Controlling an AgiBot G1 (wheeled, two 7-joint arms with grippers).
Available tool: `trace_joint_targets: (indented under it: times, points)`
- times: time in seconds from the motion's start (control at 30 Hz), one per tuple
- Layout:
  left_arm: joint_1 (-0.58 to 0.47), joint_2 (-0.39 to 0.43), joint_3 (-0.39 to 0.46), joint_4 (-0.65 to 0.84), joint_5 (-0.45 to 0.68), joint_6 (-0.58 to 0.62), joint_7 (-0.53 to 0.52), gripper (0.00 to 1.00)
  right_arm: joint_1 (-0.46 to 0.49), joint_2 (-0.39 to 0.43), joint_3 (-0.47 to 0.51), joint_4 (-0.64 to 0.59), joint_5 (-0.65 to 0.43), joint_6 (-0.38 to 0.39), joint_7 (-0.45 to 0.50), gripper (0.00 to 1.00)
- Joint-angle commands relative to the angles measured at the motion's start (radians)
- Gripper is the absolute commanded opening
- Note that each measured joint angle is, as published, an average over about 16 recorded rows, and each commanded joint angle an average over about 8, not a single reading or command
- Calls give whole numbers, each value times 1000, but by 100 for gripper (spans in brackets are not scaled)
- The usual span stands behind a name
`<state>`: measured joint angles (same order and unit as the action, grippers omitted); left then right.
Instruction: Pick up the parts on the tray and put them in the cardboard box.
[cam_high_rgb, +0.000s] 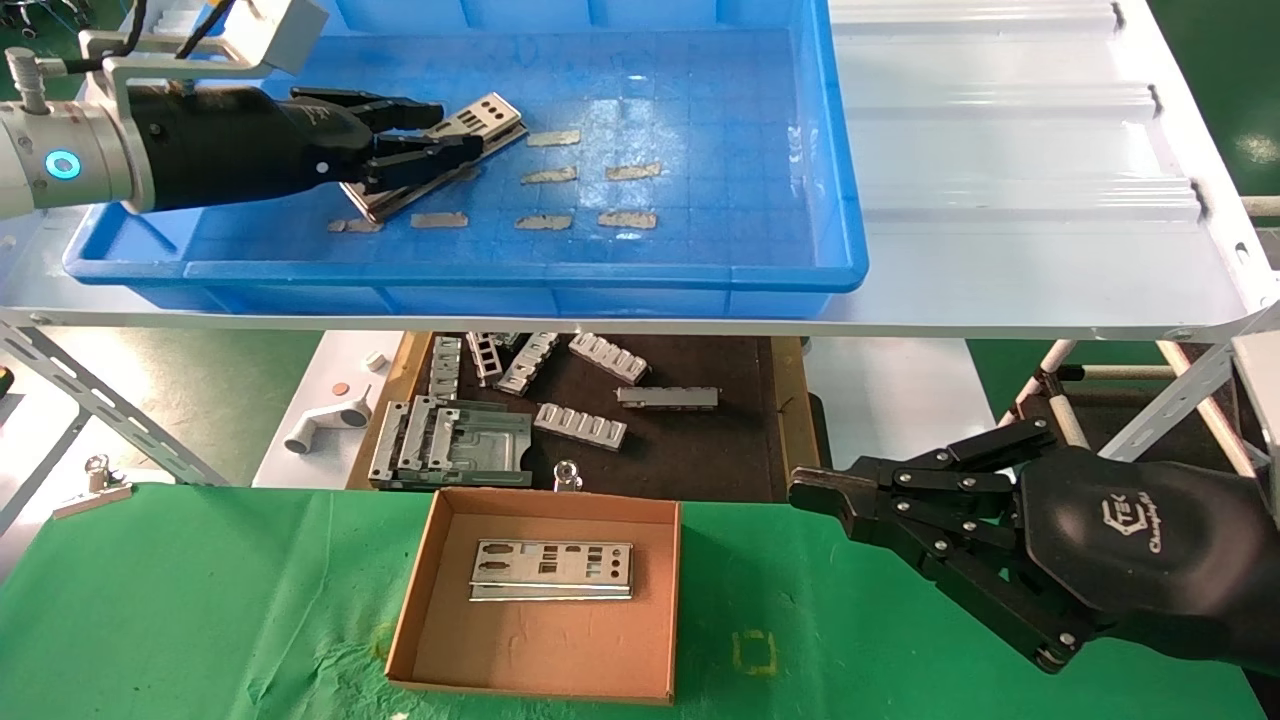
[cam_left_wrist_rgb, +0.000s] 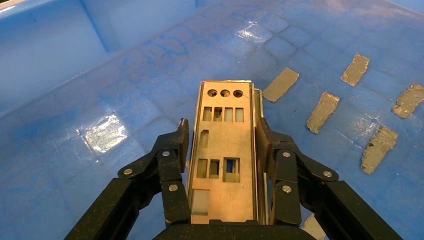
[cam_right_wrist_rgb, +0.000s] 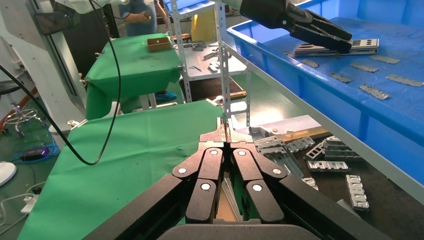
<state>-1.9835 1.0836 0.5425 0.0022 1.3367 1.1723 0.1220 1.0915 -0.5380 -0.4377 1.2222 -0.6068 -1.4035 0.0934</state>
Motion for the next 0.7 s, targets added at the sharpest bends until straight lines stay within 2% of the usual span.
trace_joint_targets:
  times: [0.03,0.23,0.27,0.37,0.5,0.53,0.6,0.7]
  points:
    - [0,0,0,0,-1,0,-1,100,0,0,0,0,0,0,0,0]
    - [0,-1,-3,0,-4,2,-2,100,0,0,0,0,0,0,0,0]
    - [0,-1,-3,-1,-4,2,-2,96,0,0,0,0,0,0,0,0]
    - [0,-2,-4,-1,-5,4,-2,71,0,0,0,0,0,0,0,0]
    - [0,-3,-4,-2,-5,5,-2,22,0,0,0,0,0,0,0,0]
    - [0,-3,-4,-2,-5,5,-2,14,0,0,0,0,0,0,0,0]
    - [0,-3,-4,-2,-5,6,-2,4,0,0,0,0,0,0,0,0]
    - [-1,-4,-3,-2,-5,8,-2,0,0,0,0,0,0,0,0,0]
